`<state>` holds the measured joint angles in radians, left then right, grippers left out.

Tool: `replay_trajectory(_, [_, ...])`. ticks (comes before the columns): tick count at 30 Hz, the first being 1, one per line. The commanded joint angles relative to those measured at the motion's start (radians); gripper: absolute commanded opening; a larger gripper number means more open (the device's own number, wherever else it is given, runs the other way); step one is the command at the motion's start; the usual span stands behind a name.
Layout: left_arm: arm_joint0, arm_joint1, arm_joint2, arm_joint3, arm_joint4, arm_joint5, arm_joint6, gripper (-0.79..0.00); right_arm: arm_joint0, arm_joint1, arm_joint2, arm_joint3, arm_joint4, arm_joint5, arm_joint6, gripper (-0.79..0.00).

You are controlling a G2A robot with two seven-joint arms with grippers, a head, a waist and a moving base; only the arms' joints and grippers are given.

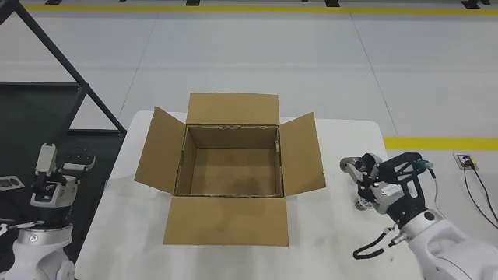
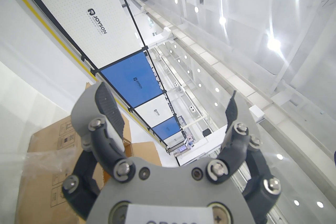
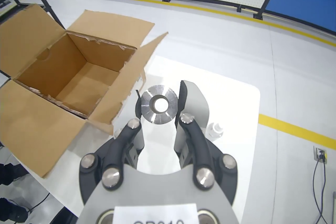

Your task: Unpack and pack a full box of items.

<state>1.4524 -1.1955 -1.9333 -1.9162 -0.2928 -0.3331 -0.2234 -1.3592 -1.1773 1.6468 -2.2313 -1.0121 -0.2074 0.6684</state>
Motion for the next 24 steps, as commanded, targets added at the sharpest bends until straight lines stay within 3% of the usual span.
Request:
replay_trajectory(1, [0.004,0.000,-0.014,0.004,-0.011,-0.003,0.002,0.000,0.027,0.001,-0.025,-0.021,0.006,-0.014,0.028,-0.785])
replay_trajectory(6, [0.015,0.000,-0.033,0.011,-0.030,-0.015,0.002,0.000,0.143,0.003,-0.153,-0.006,0.032,-0.074,0.115,-0.785])
replay_trajectory(13, [0.032,-0.003,-0.052,0.024,-0.061,-0.032,0.010,0.000,0.396,-0.019,-0.416,0.169,0.004,-0.042,0.213,-0.785])
replay_trajectory(24, [0.048,-0.005,-0.068,0.027,-0.072,-0.042,0.006,0.000,0.794,-0.120,-0.812,0.561,-0.013,0.108,0.247,-0.785])
